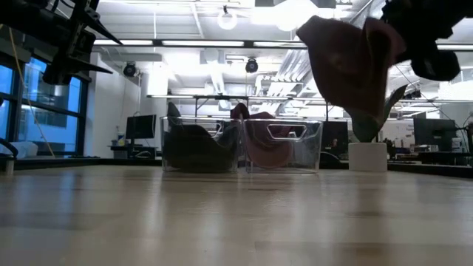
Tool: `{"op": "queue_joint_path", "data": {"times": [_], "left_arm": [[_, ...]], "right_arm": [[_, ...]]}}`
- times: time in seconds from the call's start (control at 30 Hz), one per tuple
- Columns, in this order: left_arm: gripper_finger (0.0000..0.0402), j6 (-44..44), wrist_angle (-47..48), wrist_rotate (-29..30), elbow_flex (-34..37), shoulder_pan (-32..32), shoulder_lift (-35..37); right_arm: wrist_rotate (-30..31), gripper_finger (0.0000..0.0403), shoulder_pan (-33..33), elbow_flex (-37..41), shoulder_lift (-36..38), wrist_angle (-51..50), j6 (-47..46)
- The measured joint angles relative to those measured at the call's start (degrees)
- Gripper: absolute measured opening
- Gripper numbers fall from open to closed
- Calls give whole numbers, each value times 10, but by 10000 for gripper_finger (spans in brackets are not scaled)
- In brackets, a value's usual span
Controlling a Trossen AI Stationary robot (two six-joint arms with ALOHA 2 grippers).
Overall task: Pick & Place hat
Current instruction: Put the red cap into the right transparent bin
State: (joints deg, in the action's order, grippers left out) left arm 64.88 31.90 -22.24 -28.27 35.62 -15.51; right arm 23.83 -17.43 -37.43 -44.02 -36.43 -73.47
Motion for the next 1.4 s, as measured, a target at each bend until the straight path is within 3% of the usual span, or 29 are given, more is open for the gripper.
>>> {"op": "queue_joint_path", "data": {"times": [0.47,0.67,0.83,1.1,1.27,1.4], "left_arm": [[264,40,-38,42,0,0,-16],[264,44,-200,-66,0,0,-95],[264,54,-376,-153,0,0,-224],[264,77,-559,-253,0,0,-390],[264,105,-602,-263,-33,0,-444],[264,72,-607,-241,-90,-22,-458]], "right_arm": [[25,0,0,0,10,132,95],[43,0,0,0,10,146,70],[69,0,6,0,10,153,50],[69,0,29,0,10,157,60],[63,0,36,0,10,164,87],[42,0,36,0,12,165,113]]}}
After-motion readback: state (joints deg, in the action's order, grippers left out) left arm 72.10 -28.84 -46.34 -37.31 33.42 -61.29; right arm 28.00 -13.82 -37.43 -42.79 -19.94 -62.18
